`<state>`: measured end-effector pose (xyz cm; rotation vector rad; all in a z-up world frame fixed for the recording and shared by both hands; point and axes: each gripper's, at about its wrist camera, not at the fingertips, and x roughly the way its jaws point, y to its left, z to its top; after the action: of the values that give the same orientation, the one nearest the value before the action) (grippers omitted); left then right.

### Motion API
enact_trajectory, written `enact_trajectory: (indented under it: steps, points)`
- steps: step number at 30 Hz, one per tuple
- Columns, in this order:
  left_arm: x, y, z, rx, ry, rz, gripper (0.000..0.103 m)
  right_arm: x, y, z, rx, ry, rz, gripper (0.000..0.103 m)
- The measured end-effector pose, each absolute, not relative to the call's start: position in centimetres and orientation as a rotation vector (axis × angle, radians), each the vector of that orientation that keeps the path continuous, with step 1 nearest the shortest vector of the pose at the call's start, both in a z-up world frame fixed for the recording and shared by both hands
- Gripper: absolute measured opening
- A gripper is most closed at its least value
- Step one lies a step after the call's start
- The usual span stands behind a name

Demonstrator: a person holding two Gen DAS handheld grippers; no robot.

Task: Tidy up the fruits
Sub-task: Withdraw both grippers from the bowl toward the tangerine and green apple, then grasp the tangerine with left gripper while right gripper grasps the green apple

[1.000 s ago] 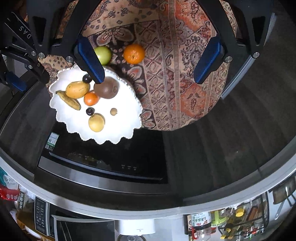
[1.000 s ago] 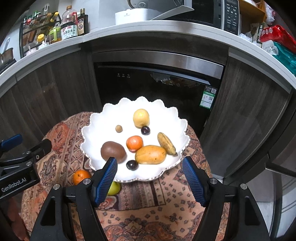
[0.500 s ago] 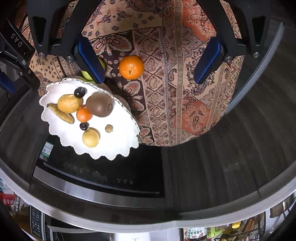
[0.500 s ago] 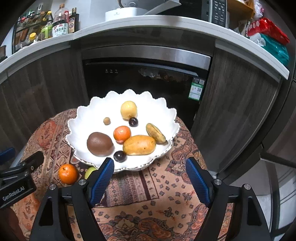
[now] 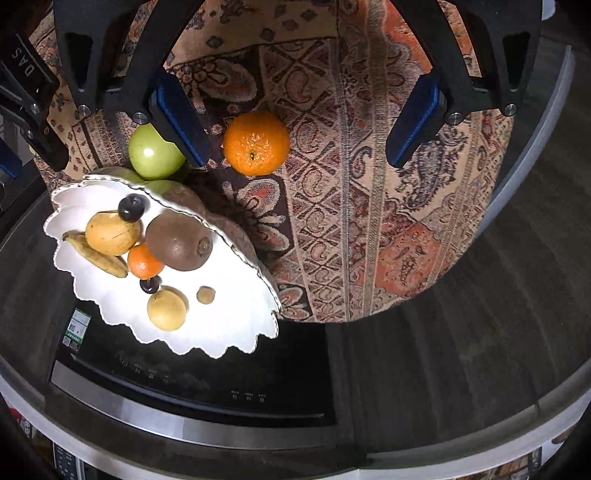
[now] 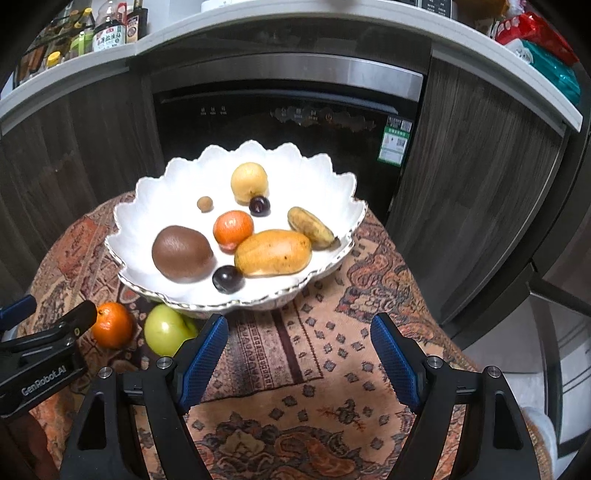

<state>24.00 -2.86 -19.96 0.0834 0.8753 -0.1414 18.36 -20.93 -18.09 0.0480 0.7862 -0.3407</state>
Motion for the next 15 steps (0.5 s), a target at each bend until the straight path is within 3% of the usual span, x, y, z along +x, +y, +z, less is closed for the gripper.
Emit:
enact_trajectory:
  steps: [4, 9, 15]
  points:
    - [24.5, -3.3, -21.1, 0.078, 0.899, -0.155, 0.088, 18.8, -21.2, -19.0, 0.055, 0.808, -0.345, 0.080]
    - [24.9, -4.1, -22.5, 0.098, 0.920, -0.169, 0.087, 19.1, -21.6, -19.9, 0.070, 0.829, -0.346, 0.080]
    - [25.3, -4.8, -23.5, 0.113, 0.933, -0.187, 0.071, 19.3, -22.0, -20.8, 0.080, 0.853, -0.346, 0.080]
